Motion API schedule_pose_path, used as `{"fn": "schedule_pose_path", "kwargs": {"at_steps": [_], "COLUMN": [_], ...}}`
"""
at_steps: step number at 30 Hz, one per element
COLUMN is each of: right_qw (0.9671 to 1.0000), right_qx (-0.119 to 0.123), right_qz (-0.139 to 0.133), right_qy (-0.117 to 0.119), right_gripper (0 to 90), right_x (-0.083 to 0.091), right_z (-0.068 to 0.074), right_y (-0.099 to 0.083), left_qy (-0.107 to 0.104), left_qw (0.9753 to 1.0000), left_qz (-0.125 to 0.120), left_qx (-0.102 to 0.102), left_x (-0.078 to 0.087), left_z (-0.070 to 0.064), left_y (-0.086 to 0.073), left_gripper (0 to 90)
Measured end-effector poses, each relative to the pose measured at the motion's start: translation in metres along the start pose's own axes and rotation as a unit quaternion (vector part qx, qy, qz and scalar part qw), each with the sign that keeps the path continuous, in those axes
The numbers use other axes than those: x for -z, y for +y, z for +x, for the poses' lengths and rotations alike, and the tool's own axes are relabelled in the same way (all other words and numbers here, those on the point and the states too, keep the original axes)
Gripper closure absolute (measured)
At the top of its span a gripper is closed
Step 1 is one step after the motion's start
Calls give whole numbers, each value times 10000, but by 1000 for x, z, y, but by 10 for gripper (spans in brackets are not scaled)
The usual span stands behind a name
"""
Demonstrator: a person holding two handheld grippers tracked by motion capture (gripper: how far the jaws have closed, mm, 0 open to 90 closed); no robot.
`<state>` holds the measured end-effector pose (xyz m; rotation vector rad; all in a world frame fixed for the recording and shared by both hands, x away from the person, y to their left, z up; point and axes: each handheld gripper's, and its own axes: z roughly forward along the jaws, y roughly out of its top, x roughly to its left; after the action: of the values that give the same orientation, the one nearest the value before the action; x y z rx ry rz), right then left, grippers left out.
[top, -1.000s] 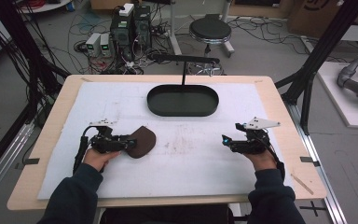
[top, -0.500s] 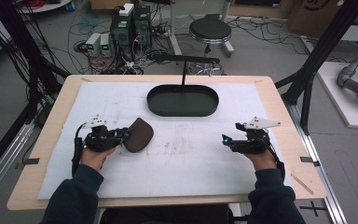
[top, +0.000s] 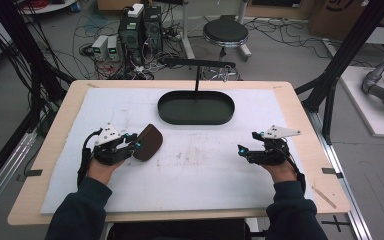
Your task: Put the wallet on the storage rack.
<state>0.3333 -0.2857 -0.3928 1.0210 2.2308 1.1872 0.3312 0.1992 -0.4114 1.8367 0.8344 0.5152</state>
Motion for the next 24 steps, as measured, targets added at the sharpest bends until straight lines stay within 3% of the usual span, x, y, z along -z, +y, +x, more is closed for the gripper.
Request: {"fn": "schedule_pose_path", "kwargs": {"at_steps": [2,4,7,9,12,16,24], "right_qw": [10000,10000,10000,10000,10000,9999,9999], "right_qx": [4,14,21,31,39,73,37], "right_qz": [2,14,15,15,3,16,-1], "right_qy": [2,-3,2,7,45,75,93], "right_gripper": [248,248,248,248,248,248,248], "right_x": [0,0,0,0,0,-1,-1], "right_z": [0,0,0,0,1,1,1], "right_y": [0,0,0,0,0,0,0], "left_qy": [-78,-352,-400,-585,-694,-739,-784], "left_qw": [10000,9990,9986,9971,9962,9960,9950], "left_qz": [-44,-176,-210,-289,-335,-358,-445], "left_qx": [44,222,274,382,396,347,441], "left_x": [0,0,-1,-2,-4,-5,-8], "left_z": [0,0,-1,-3,-6,-10,-9], "left_y": [0,0,0,1,1,2,2], "left_gripper": [661,634,601,591,567,558,513]}}
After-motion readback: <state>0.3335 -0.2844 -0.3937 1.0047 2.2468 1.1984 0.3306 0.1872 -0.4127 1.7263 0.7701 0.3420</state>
